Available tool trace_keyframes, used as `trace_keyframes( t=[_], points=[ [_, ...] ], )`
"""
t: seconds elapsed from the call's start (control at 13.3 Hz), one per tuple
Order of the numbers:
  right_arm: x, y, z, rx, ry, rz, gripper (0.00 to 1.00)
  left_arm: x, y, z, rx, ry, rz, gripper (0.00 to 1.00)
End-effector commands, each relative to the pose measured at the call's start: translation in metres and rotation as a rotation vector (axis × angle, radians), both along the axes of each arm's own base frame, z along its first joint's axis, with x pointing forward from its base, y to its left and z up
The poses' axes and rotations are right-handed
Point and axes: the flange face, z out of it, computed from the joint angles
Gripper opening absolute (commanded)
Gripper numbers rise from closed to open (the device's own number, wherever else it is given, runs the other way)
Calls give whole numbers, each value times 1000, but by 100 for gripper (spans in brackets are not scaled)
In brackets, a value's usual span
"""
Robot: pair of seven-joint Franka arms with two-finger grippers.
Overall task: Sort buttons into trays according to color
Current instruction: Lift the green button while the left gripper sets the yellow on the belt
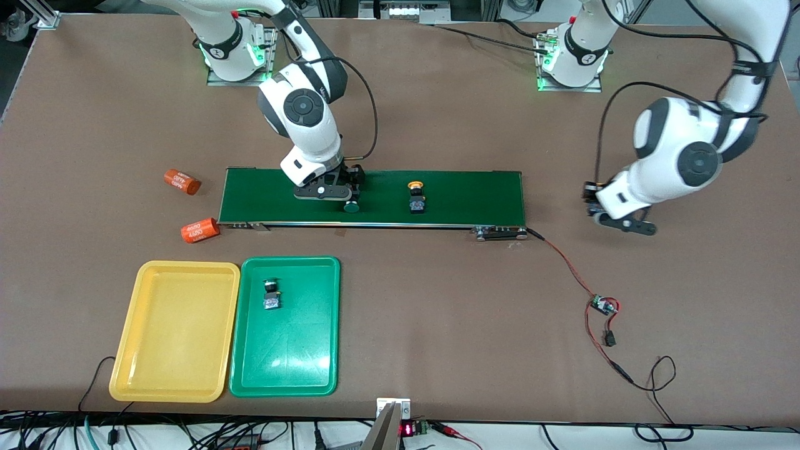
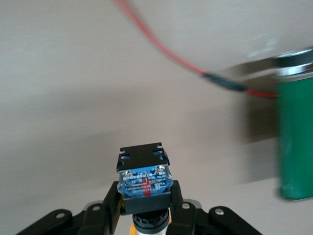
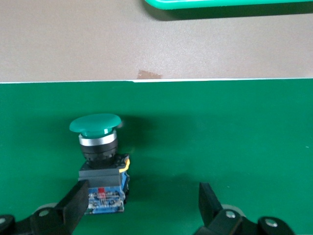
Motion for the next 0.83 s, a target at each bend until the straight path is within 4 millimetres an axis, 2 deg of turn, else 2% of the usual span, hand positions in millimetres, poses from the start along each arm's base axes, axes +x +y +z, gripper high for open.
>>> trace_keyframes(
  t=[0.0,0.08,0.23,0.45,0.68,0.75],
  points=[
    [1,5,-10,-6,-10,-2,100,13,-53,21,-60,-22,44,0],
    [1,5,-12,-4,-12,0,100,12,-70,23,-77,-17,66,0],
    [1,5,-15,-3,-11,-1,100,10,-105,13,-95,12,103,0],
    [4,2,-16,-4,-10,-4,100,-4,-154,-13,-88,58,110,0],
    [7,-2,-18,-3,-11,-6,98,-9,-171,-26,-80,76,145,0],
    [8,-2,-18,-2,-12,-3,87,-9,-172,-29,-79,77,154,0]
  ],
)
